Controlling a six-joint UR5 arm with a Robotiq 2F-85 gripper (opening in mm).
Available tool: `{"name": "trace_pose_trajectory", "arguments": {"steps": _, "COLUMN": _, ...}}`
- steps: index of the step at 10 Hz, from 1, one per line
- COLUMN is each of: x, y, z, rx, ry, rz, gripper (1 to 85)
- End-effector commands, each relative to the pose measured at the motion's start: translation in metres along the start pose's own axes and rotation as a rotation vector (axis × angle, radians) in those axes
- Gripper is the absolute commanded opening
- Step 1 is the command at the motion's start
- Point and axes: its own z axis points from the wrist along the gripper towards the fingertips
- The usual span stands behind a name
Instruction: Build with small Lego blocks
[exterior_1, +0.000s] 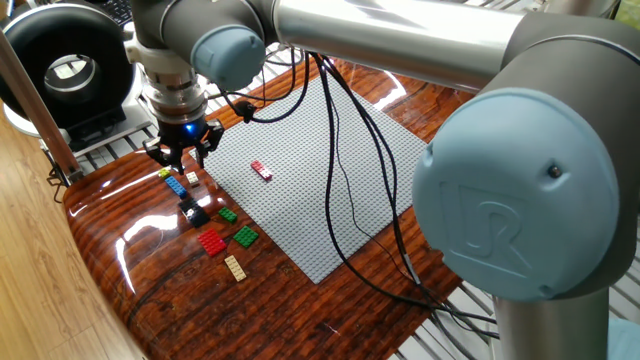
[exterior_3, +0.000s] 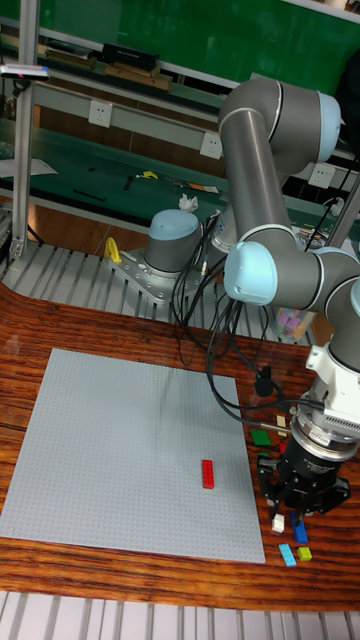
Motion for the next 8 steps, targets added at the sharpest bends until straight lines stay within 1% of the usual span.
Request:
{"name": "trace_pose_trajectory", "arguments": {"steps": 1, "x": 0.006, "y": 0.003, "z": 0.002, "rx": -0.017, "ry": 0.007, "rz": 0.017, "gripper": 38.0}}
{"name": "trace_pose_trajectory", "arguments": {"steps": 3, "x": 0.009, "y": 0.002, "z": 0.0, "rx": -0.021, "ry": 0.011, "rz": 0.007, "gripper": 37.7}}
{"name": "trace_pose_trajectory", "arguments": {"steps": 4, "x": 0.006, "y": -0.004, "z": 0.0, "rx": -0.001, "ry": -0.003, "rz": -0.023, "gripper": 37.3}}
{"name": "trace_pose_trajectory", "arguments": {"steps": 5, "x": 0.005, "y": -0.008, "z": 0.0, "rx": 0.016, "ry": -0.004, "rz": -0.045, "gripper": 38.0}}
{"name": "trace_pose_trajectory", "arguments": {"steps": 6, "x": 0.008, "y": -0.006, "z": 0.0, "rx": 0.009, "ry": 0.005, "rz": -0.058, "gripper": 38.3}}
{"name": "trace_pose_trajectory", "arguments": {"steps": 8, "x": 0.005, "y": -0.005, "z": 0.002, "rx": 0.006, "ry": 0.0, "rz": -0.059, "gripper": 38.3}}
